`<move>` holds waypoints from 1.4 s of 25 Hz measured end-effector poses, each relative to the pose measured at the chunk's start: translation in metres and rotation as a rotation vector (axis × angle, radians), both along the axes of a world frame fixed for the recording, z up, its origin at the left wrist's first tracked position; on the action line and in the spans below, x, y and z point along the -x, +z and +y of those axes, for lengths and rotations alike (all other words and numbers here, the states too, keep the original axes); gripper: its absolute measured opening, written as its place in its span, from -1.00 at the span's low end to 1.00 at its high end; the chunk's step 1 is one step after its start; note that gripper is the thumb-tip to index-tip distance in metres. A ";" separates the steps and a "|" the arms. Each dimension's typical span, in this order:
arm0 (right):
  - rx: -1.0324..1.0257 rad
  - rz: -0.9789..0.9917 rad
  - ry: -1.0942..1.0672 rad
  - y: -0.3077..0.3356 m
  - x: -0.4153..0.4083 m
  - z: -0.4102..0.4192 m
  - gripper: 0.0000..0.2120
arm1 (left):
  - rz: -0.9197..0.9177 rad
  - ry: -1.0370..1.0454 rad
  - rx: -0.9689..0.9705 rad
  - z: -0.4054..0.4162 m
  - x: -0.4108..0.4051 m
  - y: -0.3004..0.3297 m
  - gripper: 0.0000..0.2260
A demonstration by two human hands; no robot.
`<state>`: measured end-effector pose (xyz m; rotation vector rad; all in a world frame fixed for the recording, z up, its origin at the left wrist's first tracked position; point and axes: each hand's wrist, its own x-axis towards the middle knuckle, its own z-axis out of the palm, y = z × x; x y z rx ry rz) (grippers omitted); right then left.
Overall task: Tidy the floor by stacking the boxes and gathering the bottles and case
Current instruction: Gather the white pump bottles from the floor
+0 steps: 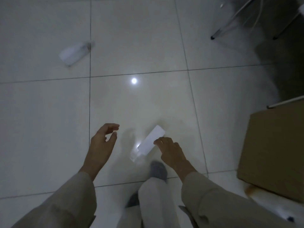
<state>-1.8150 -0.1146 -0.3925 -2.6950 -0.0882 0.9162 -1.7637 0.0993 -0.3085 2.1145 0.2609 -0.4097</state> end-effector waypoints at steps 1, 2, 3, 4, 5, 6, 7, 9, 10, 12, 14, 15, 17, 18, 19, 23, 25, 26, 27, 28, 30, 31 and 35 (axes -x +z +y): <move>0.036 -0.010 0.047 -0.023 -0.006 0.004 -0.43 | 0.000 0.014 0.009 0.004 -0.004 -0.019 -0.81; 0.057 -0.075 0.096 -0.044 -0.011 0.007 -0.40 | 0.002 0.025 0.016 0.006 -0.007 -0.038 -0.81; 0.072 -0.127 0.156 -0.065 -0.015 0.009 -0.34 | 0.010 0.033 0.020 0.008 -0.009 -0.056 -0.81; 0.108 -0.134 0.198 -0.084 -0.018 0.013 -0.26 | 0.020 0.040 0.024 0.010 -0.009 -0.073 -0.81; 0.152 -0.142 0.252 -0.105 -0.021 0.016 -0.22 | 0.029 0.045 0.026 0.014 -0.010 -0.089 -0.81; 0.181 -0.146 0.297 -0.123 -0.024 0.017 -0.21 | 0.036 0.054 0.028 0.016 -0.012 -0.103 -0.81; 0.189 -0.152 0.327 -0.137 -0.028 0.018 -0.22 | 0.041 0.062 0.029 0.019 -0.014 -0.114 -0.80; 0.187 -0.182 0.356 -0.153 -0.036 0.020 -0.25 | 0.060 0.079 0.031 0.025 -0.017 -0.126 -0.80; 0.197 -0.179 0.354 -0.156 -0.041 0.021 -0.25 | 0.067 0.086 0.034 0.029 -0.020 -0.129 -0.79; 0.238 -0.136 0.306 -0.151 -0.048 0.019 -0.23 | 0.079 0.088 0.041 0.032 -0.023 -0.122 -0.77; 0.211 -0.091 0.169 -0.126 -0.059 0.021 -0.13 | 0.094 0.087 0.047 0.032 -0.031 -0.105 -0.74; 0.177 -0.081 0.104 -0.106 -0.067 0.022 -0.12 | 0.104 0.098 0.050 0.033 -0.037 -0.092 -0.74; -0.032 0.070 -0.102 -0.062 -0.085 0.025 -0.25 | 0.119 0.125 0.056 0.033 -0.050 -0.061 -0.73; -0.187 0.156 -0.227 -0.037 -0.096 0.026 -0.30 | 0.124 0.137 0.063 0.033 -0.059 -0.043 -0.74; -0.336 0.217 -0.343 -0.012 -0.109 0.029 -0.32 | 0.129 0.147 0.069 0.032 -0.068 -0.026 -0.76; -0.781 0.303 -0.525 0.101 -0.177 0.044 -0.48 | 0.151 0.171 0.147 0.028 -0.119 0.050 -0.80; -0.935 0.366 -0.503 0.150 -0.216 0.059 -0.55 | 0.168 0.184 0.244 0.030 -0.151 0.087 -0.65; -1.000 0.386 -0.483 0.170 -0.237 0.070 -0.54 | 0.169 0.185 0.303 0.033 -0.167 0.104 -0.53; -1.041 0.393 -0.462 0.184 -0.255 0.081 -0.51 | 0.167 0.185 0.354 0.037 -0.184 0.117 -0.41; -1.057 0.388 -0.434 0.194 -0.275 0.095 -0.47 | 0.165 0.191 0.383 0.043 -0.203 0.129 -0.33; -1.038 0.389 -0.388 0.204 -0.313 0.129 -0.40 | 0.136 0.258 0.396 0.063 -0.243 0.145 -0.36; -1.033 0.398 -0.387 0.206 -0.331 0.146 -0.38 | 0.121 0.306 0.382 0.075 -0.263 0.150 -0.42; -1.031 0.424 -0.458 0.199 -0.400 0.208 -0.55 | 0.108 0.456 0.261 0.140 -0.336 0.150 -0.56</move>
